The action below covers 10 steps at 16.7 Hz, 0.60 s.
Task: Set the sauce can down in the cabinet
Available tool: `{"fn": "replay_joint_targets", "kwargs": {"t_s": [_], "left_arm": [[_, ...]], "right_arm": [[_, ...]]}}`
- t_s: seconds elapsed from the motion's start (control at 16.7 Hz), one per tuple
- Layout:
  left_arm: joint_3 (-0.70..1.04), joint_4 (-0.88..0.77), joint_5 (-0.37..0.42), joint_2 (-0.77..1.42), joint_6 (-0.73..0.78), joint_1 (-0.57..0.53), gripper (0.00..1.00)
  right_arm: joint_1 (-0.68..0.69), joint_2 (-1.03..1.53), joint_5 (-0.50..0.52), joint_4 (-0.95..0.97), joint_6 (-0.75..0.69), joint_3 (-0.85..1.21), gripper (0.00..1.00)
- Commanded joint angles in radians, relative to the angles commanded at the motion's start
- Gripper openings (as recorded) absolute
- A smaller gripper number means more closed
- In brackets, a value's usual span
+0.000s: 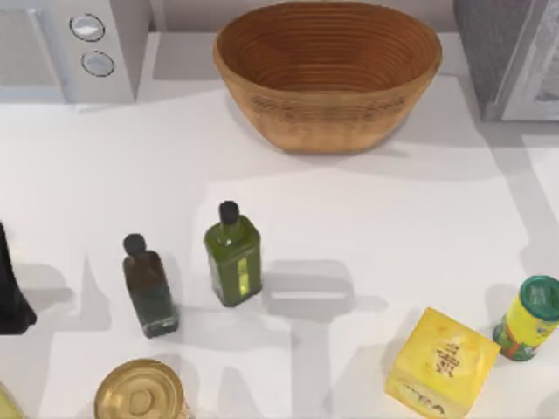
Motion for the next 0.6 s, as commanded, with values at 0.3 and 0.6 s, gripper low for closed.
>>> {"fn": "replay_joint_targets", "kwargs": {"t_s": [0.3,0.6], "left_arm": [[0.000,0.000,0.000,0.000,0.000,0.000,1.00],[0.000,0.000,0.000,0.000,0.000,0.000,1.00]], "right_arm": [[0.000,0.001,0.000,0.000,0.000,0.001,0.08],[0.000,0.001,0.000,0.000,0.000,0.001,0.45]]}}
